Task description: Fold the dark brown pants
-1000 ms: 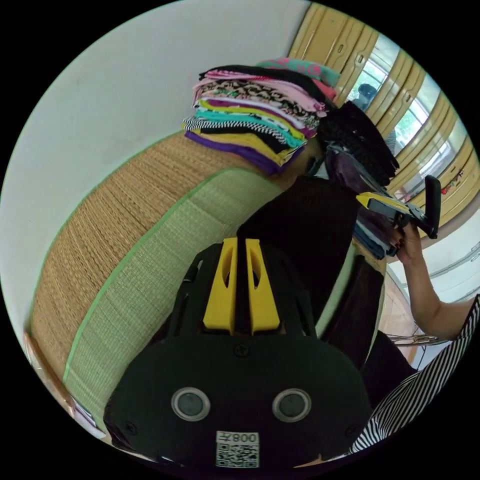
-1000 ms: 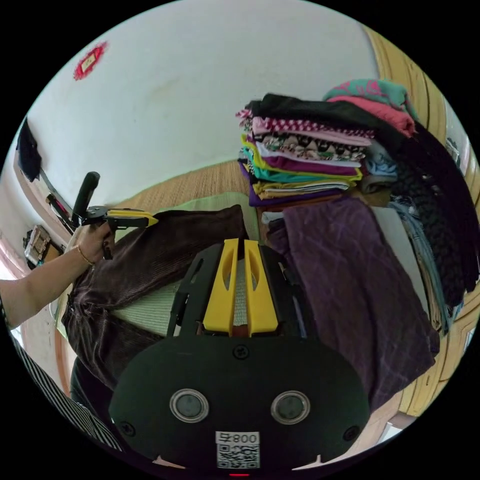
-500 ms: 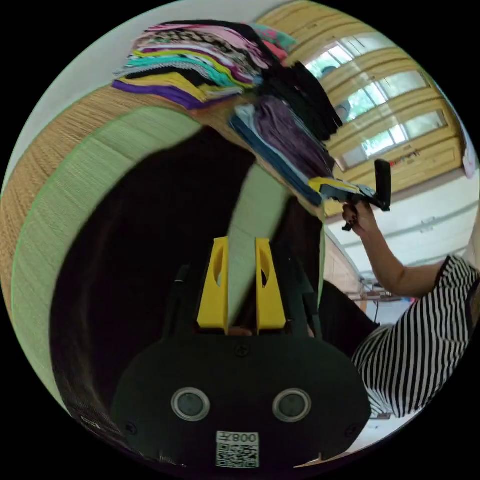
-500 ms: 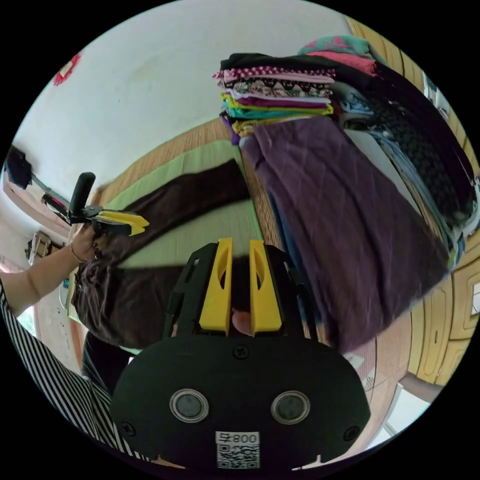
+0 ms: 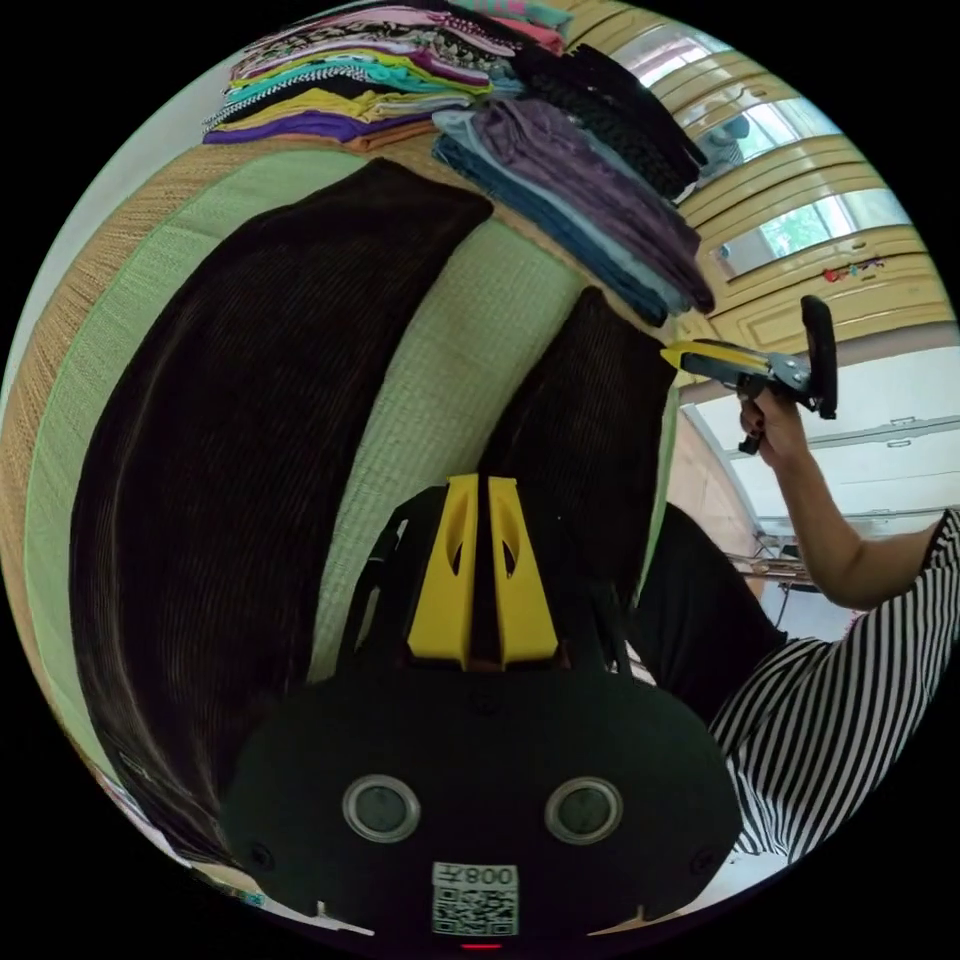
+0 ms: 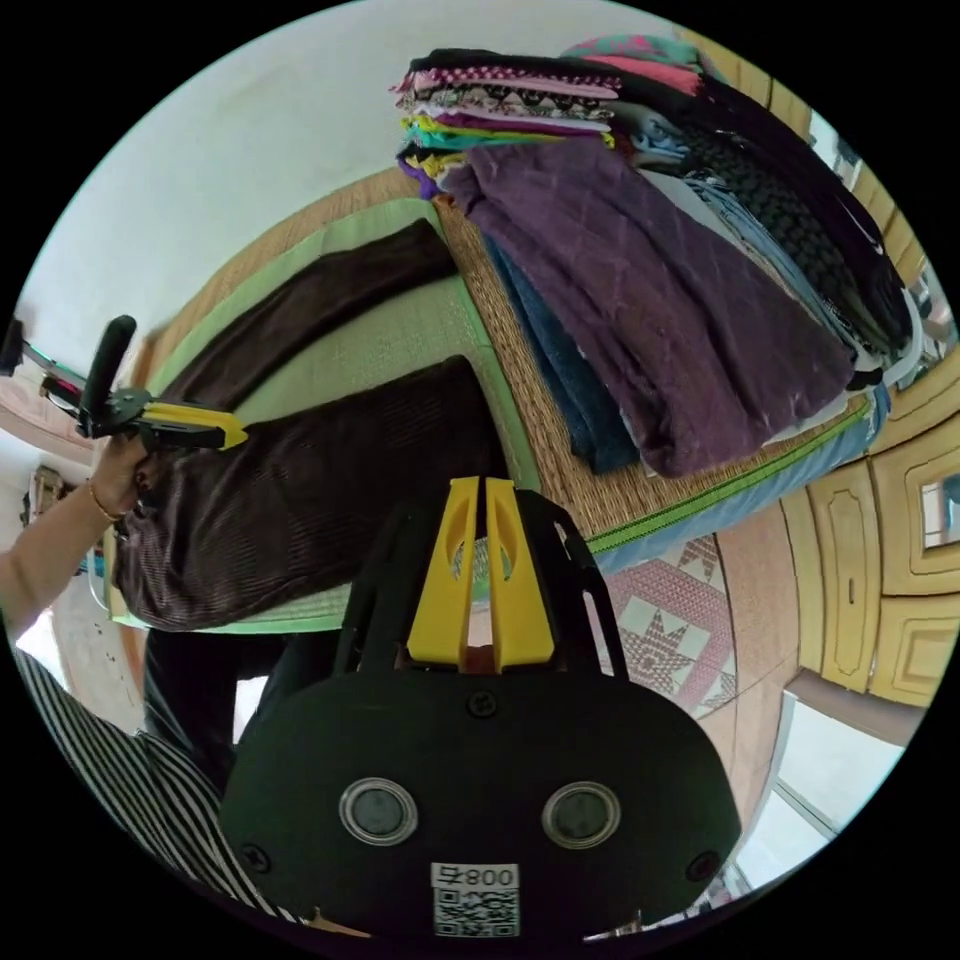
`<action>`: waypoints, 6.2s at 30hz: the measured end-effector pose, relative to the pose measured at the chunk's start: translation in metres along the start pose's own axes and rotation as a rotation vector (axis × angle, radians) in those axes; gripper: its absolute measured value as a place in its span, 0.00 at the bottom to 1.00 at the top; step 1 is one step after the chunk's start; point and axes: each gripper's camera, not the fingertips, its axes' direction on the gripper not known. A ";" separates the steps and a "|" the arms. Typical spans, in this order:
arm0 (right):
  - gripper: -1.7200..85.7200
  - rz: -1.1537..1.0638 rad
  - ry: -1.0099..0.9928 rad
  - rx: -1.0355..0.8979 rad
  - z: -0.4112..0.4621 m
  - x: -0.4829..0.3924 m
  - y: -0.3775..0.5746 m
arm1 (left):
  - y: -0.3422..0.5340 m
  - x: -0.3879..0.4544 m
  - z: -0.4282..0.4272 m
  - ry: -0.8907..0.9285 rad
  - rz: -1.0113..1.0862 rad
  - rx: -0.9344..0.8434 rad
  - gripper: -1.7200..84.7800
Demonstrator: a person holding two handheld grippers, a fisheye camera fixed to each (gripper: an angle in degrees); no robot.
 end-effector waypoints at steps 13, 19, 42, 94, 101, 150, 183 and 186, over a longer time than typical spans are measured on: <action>0.03 0.168 -0.065 -0.011 -0.046 0.024 -0.006 | 0.101 -0.037 0.012 -0.022 -0.146 0.065 0.04; 0.02 0.196 -0.005 0.032 -0.083 -0.002 -0.035 | 0.221 -0.057 -0.015 -0.055 -0.299 0.114 0.04; 0.02 -0.759 -0.299 -0.447 -0.126 -0.411 -0.165 | 0.660 -0.124 -0.038 -0.089 -0.943 0.227 0.02; 0.13 -1.104 -0.015 -0.245 -0.407 -0.746 -0.712 | 0.766 -0.331 -0.281 -0.508 -0.647 -0.064 0.16; 0.12 -1.114 -0.060 -0.301 -0.446 -0.732 -0.739 | 0.762 -0.326 -0.297 -0.429 -0.648 -0.060 0.10; 0.05 -1.155 -0.152 -0.368 -0.787 -0.598 -0.371 | 0.946 -0.056 -0.219 -0.465 -0.627 0.024 0.03; 0.05 -1.151 -0.157 -0.523 -0.691 -0.672 -0.174 | 1.028 -0.125 -0.064 -0.451 -0.655 0.013 0.04; 0.06 -1.157 -0.170 -0.527 -0.685 -0.679 -0.164 | 1.040 -0.134 -0.055 -0.415 -0.690 0.043 0.04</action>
